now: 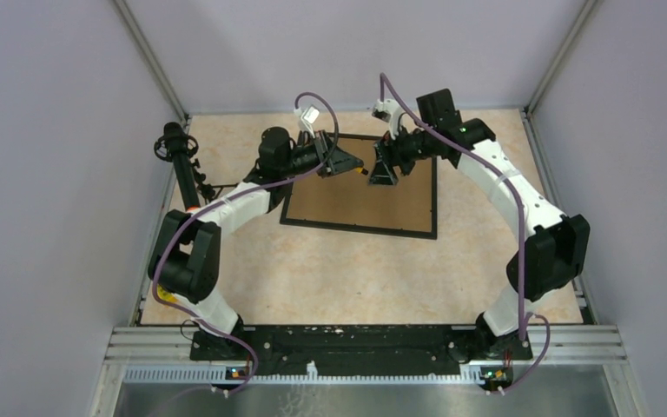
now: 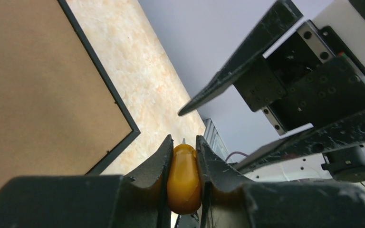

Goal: Take the photo out of the frame
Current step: Adjust the screwdriver.

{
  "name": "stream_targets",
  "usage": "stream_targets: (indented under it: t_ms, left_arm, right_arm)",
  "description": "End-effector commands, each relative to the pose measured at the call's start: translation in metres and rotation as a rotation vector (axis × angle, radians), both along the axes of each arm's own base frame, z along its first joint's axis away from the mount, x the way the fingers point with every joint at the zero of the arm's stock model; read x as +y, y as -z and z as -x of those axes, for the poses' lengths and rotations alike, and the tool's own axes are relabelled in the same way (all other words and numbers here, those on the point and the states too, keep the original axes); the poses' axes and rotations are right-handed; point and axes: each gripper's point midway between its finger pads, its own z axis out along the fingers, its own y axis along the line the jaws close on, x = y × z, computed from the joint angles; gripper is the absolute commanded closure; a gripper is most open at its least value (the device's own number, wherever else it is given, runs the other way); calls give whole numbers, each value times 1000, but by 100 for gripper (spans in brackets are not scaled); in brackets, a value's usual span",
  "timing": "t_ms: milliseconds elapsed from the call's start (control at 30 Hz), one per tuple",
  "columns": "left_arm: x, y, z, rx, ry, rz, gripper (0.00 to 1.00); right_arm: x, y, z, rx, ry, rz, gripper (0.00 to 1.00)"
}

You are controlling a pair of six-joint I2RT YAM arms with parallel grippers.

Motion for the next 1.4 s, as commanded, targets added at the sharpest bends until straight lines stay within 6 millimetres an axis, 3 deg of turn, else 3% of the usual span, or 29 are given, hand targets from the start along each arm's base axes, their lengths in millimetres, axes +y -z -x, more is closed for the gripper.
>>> stream_targets:
  t_ms: [0,100,200,267,333,533,700,900,1067,1367]
  left_arm:
    - [-1,-36,20,-94,63,63,100]
    - [-1,-42,23,-103,73,87,100]
    - [0,-46,27,-115,78,102,100]
    - [0,-46,28,-118,83,101,100]
    - [0,-43,32,-123,105,93,98]
    - [1,-24,55,-180,244,-1,59]
    - [0,-5,69,-166,353,-59,41]
    - [-5,16,74,-105,427,-105,39]
    - [-10,20,80,-96,455,-98,39]
    - [-21,24,92,-67,504,-73,52]
  right_arm:
    - [-4,-9,-10,-72,11,18,31]
    - [-1,7,-9,-42,-2,29,35]
    - [1,19,-4,-15,-23,31,51]
    - [2,21,-1,-9,-37,27,71]
    - [2,20,1,-6,-48,25,100]
    - [-3,19,20,-15,-121,30,100]
    - [-6,20,37,0,-195,36,100]
    - [-9,27,55,10,-267,68,100]
    - [-10,33,63,10,-292,94,100]
    - [-6,39,74,2,-331,129,100]
